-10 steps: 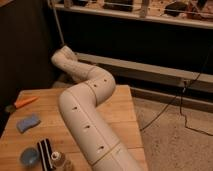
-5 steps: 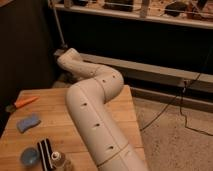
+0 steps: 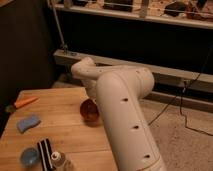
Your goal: Drag the ceramic bowl in a circle
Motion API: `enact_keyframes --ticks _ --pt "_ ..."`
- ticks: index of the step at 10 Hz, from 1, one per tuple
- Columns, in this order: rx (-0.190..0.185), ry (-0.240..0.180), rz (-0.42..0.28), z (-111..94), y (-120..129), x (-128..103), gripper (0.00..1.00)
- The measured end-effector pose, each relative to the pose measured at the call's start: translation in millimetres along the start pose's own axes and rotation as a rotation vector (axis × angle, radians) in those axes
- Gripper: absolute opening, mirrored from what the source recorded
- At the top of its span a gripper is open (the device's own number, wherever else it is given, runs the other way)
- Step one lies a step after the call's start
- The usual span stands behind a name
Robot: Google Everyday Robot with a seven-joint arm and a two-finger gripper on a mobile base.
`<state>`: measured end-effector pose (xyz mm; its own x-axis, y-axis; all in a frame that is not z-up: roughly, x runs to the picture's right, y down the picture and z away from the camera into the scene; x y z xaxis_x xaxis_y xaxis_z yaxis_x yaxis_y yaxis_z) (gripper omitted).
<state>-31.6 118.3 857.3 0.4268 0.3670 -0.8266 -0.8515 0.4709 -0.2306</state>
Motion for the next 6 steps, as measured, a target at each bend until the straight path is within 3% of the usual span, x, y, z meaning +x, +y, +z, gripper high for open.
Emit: enact_keyframes --ticks 3,6 --pt "0.026 0.003 -0.190 8 51 11 0.00" --pt "0.025 -0.020 -0.326 5 108 1 0.00"
